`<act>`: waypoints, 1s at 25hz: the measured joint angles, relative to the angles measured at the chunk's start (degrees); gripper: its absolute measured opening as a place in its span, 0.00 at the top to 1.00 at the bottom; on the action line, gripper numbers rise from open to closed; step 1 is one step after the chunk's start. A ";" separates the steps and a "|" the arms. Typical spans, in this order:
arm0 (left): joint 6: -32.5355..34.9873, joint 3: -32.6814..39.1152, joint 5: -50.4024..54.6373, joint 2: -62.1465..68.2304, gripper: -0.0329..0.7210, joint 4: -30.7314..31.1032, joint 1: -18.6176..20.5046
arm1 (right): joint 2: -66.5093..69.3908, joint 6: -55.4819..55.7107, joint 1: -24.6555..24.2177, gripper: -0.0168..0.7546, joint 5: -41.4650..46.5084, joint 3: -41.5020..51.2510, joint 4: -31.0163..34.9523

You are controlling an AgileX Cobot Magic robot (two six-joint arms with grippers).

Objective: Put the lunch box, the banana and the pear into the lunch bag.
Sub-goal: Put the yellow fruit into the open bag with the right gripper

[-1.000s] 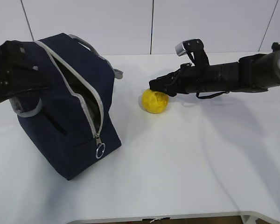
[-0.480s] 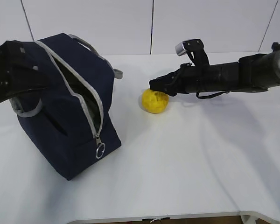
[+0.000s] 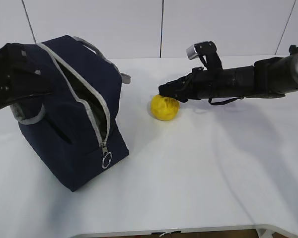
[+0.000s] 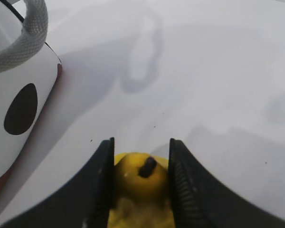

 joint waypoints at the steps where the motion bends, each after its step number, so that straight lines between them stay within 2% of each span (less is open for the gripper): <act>1: 0.00 0.00 0.00 0.00 0.95 0.00 0.00 | 0.00 0.00 0.00 0.62 0.00 0.00 -0.22; 25: 0.00 0.00 0.15 0.00 0.95 0.00 0.00 | -1.53 -1.62 0.08 0.62 0.35 0.00 -1.45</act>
